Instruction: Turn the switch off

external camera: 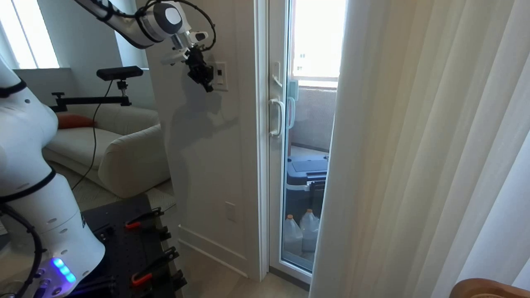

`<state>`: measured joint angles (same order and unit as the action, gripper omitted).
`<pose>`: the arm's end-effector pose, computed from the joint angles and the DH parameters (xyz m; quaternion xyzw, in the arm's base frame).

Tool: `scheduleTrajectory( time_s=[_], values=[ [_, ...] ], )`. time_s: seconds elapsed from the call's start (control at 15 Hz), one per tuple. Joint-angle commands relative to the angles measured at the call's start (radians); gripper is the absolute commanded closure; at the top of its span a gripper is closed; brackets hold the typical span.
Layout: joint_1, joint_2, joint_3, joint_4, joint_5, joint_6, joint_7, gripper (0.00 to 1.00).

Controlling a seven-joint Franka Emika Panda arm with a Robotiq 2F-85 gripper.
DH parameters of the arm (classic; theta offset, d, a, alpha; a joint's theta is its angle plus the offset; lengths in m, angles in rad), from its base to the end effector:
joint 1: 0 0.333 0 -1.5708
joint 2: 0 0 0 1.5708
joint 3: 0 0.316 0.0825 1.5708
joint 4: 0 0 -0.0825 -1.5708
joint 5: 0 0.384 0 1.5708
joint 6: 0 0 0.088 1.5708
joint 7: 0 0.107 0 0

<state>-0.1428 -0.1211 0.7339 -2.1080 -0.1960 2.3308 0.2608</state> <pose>0.4547 0.3140 0.4889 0.9559 0.2201 0.1887 0.0468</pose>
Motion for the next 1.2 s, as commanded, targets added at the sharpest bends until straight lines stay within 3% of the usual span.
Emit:
scheduleTrajectory(
  time_s=[0.0, 0.2, 0.47, 0.8, 1.13],
  values=[
    [0.175, -0.008, -0.157, 0.05, 0.076, -0.165, -0.085, 0.5],
    [0.286, -0.069, -0.287, 0.025, 0.144, -0.254, -0.209, 0.28],
    [0.358, -0.141, -0.414, 0.016, 0.176, -0.422, -0.427, 0.0],
    [0.396, -0.236, -0.53, 0.009, 0.166, -0.63, -0.744, 0.0],
    [0.43, -0.299, -0.62, 0.004, 0.162, -0.744, -1.082, 0.0]
  ],
)
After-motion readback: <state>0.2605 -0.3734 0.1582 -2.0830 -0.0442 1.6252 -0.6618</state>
